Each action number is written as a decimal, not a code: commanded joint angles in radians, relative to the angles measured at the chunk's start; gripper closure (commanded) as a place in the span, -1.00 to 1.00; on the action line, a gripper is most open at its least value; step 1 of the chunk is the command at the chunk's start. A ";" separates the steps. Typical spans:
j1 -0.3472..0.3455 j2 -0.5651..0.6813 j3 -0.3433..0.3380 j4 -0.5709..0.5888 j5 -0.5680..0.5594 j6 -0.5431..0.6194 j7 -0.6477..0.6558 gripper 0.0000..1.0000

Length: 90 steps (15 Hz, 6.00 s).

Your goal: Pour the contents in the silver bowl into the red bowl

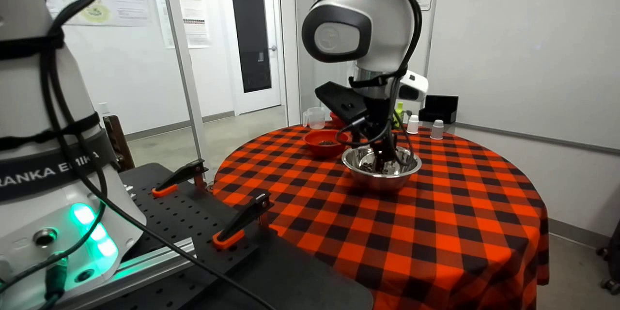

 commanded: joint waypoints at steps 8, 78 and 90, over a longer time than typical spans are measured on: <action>-0.031 0.243 0.080 0.271 0.113 0.077 0.090 -1.00; 1.293 0.387 -0.989 0.413 -1.151 0.065 1.154 0.97; 1.565 0.661 -1.207 0.344 -0.999 0.128 1.157 0.97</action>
